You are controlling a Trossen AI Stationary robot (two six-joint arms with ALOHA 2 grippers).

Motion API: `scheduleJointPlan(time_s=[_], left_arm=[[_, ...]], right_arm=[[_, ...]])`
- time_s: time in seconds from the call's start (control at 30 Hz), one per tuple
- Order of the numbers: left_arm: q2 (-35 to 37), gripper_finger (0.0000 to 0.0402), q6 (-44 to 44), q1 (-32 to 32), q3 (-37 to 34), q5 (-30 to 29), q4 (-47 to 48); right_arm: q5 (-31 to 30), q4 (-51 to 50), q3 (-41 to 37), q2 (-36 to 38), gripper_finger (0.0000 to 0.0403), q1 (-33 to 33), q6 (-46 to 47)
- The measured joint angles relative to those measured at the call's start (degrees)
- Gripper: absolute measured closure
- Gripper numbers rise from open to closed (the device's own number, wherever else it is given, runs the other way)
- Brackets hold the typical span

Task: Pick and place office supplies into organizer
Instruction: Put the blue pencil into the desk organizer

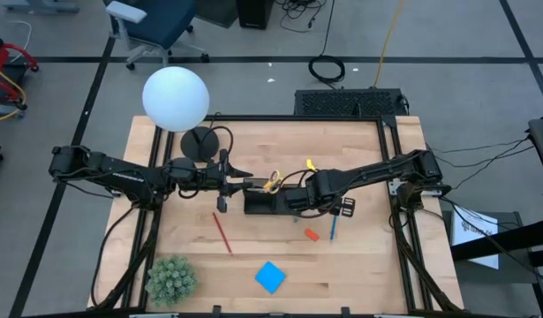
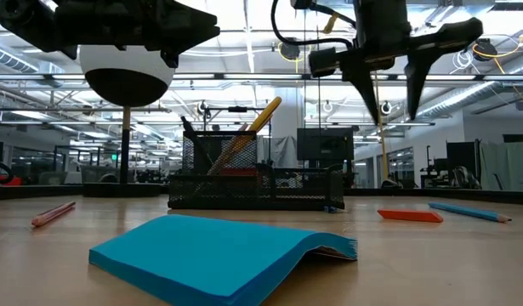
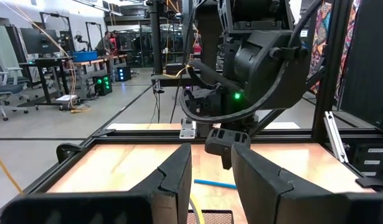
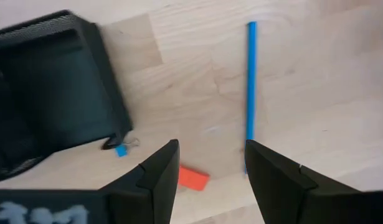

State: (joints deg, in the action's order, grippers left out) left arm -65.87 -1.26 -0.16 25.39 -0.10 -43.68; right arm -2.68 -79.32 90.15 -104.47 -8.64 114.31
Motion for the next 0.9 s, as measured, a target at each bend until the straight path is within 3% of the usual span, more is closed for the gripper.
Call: scheduleJointPlan(time_s=[0.43, 0.77, 0.9], left_arm=[[0.00, 0.0288, 0.00, 0.01, 0.00, 0.00, 0.00], [0.00, 0.0289, 0.00, 0.02, 0.00, 0.00, 0.00], [0.00, 0.0288, 0.00, 0.02, 0.00, 0.00, 0.00]], right_arm=[[2.77, -2.95, -0.04, 0.00, 0.0232, -0.22, -1.19], [-0.03, 6.82, -0.04, 0.00, 0.0232, 0.15, -14.89], [-0.24, 11.88, -0.04, 0.00, 0.0232, 0.22, -29.72]])
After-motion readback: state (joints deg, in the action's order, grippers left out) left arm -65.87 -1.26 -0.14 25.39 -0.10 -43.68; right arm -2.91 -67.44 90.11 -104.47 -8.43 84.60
